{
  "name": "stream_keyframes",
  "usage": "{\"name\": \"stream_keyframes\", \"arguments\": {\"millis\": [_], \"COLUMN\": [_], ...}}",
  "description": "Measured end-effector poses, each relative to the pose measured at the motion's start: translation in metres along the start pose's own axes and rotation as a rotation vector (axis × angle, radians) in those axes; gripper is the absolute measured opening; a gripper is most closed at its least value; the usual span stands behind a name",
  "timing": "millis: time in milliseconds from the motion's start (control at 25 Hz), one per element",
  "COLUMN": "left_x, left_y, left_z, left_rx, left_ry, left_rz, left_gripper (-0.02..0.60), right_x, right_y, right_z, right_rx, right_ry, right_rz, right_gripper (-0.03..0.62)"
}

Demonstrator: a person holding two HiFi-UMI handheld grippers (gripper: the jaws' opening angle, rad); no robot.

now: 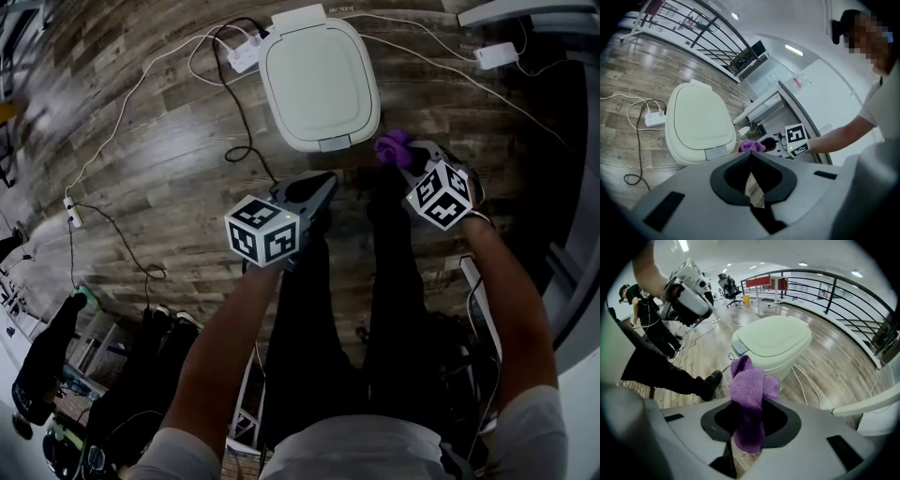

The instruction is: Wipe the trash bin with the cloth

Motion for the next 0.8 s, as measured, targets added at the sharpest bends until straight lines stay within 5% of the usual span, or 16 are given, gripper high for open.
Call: {"name": "stream_keyframes", "arguments": {"millis": [360,800], "left_x": [0.019,0.041], "left_y": [0.010,0.023], "left_z": [-0.009,-0.015], "left_rx": [0.015,-0.003], "left_ry": [0.026,0.062], "left_rz": [0.019,0.029], "left_gripper": [0.005,0.005], "right_x": [-0.039,0.002], "right_y": [0.002,-0.049], "right_z": [-0.010,0.023], "right_rx": [-0.090,-0.091], "right_ry": [-0.357,-0.480], "right_rz": [-0.192,-0.145], "right_gripper": [0.109,0.110]}}
Point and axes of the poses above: the fingertips, and each gripper's own axes: y backward along the fingers, x to its left, z out of its top, the point moved 10 cm from there along y, backward along the fingers, and after that the axes turned 11 degrees about z, right-handed, at the moved point
